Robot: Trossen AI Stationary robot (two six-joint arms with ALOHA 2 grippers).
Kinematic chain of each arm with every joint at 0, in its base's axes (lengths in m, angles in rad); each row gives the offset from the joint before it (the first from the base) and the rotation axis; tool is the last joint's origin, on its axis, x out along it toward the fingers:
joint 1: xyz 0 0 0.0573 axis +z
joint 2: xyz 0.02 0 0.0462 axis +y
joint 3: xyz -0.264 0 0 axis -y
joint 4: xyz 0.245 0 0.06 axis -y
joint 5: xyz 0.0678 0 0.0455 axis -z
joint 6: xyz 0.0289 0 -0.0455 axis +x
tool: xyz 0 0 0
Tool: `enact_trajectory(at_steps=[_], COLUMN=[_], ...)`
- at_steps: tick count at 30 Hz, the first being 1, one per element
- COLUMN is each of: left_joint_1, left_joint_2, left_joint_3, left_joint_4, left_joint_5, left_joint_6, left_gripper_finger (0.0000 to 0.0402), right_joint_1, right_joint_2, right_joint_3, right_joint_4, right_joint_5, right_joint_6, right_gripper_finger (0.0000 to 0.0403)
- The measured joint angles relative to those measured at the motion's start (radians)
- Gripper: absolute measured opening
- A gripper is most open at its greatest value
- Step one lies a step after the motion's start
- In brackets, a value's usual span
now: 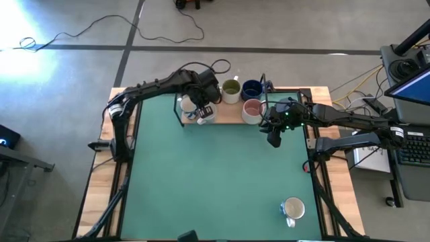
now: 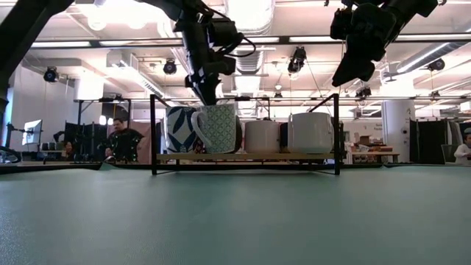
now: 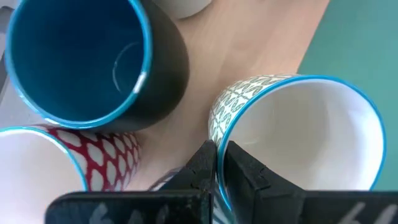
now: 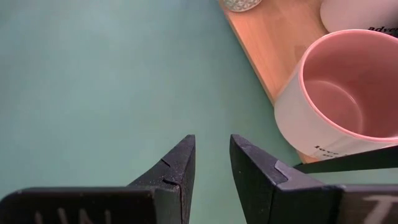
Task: Place coffee mugs
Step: Put the green pattern mug on the shelf
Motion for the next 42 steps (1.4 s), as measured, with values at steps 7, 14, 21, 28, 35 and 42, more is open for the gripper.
enact_trajectory(at_steps=[7, 14, 21, 28, 35, 42], left_joint_1=[0.022, 0.027, 0.027, 0.028, 0.028, 0.027], left_joint_2=[0.000, 0.000, 0.000, 0.000, 0.000, 0.000], left_joint_3=[-0.001, -0.001, -0.003, -0.013, -0.014, -0.014], left_joint_4=[0.011, 0.016, 0.017, 0.022, 0.042, 0.055], left_joint_5=[-0.001, -0.003, -0.001, -0.001, 0.000, 0.001], left_joint_6=[0.011, 0.036, 0.036, 0.033, 0.033, 0.032], left_gripper_finger=[0.0007, 0.0008, 0.0009, 0.0016, 0.0044, 0.0056], right_joint_1=[0.000, 0.000, 0.000, 0.000, 0.000, 0.000], right_joint_2=[0.000, 0.000, 0.000, 0.000, 0.000, 0.000], right_joint_3=[0.000, 0.000, 0.000, 0.000, 0.000, 0.000], right_joint_4=[0.000, 0.000, 0.000, 0.000, 0.000, 0.000], right_joint_5=[0.000, 0.000, 0.000, 0.000, 0.000, 0.000], right_joint_6=[0.000, 0.000, 0.000, 0.000, 0.000, 0.000], right_gripper_finger=[0.0089, 0.0089, 0.0089, 0.0089, 0.0089, 0.0089])
